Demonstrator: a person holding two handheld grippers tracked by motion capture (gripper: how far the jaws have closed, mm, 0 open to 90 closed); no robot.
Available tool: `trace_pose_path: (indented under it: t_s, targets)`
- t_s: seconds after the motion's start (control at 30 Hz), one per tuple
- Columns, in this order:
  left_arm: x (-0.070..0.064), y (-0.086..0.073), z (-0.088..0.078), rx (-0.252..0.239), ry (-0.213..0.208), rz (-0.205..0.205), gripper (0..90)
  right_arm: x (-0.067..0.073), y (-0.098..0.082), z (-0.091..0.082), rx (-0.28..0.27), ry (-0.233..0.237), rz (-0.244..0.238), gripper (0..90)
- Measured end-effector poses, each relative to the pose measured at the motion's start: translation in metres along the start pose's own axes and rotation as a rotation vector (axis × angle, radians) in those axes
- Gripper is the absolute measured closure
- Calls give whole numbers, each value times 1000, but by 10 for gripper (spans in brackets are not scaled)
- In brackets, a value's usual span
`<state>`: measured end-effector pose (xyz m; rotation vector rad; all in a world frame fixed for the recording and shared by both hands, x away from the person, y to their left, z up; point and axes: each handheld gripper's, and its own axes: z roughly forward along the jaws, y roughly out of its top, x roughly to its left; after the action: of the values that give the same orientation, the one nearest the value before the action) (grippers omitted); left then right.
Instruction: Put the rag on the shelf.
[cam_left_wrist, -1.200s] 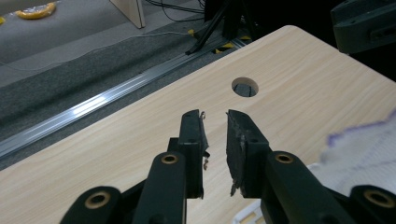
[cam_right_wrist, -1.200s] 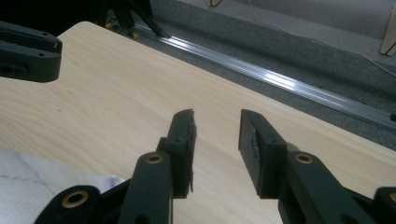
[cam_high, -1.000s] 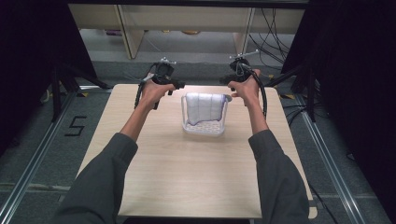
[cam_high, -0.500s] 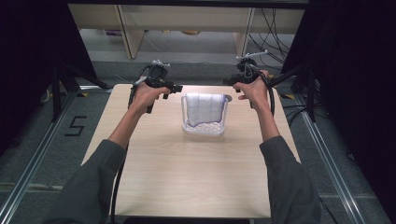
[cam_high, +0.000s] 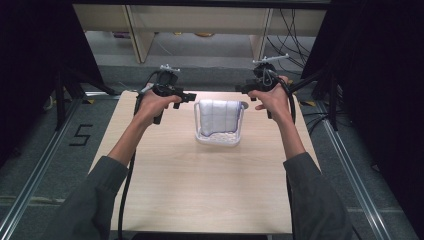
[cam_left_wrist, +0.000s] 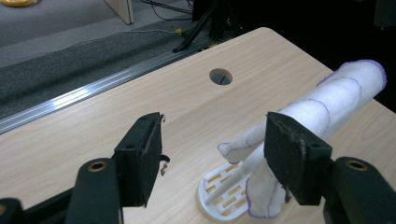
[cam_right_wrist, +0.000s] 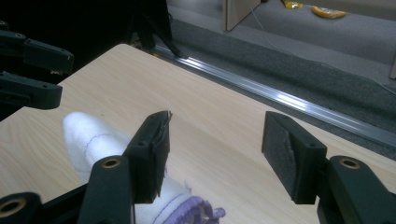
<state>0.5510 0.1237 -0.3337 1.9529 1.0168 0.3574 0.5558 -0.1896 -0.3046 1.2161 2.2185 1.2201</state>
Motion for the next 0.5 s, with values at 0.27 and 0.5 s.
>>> trace_pose_path:
  t_s: [0.27, 0.5]
  targets:
    - [-7, -11, -12, -11, -41, 6, 351, 2, -9, -9, -14, 22, 6, 405]
    - [-20, -20, -20, -19, -82, 35, 341, 7, -16, -14, -20, 33, -31, 391]
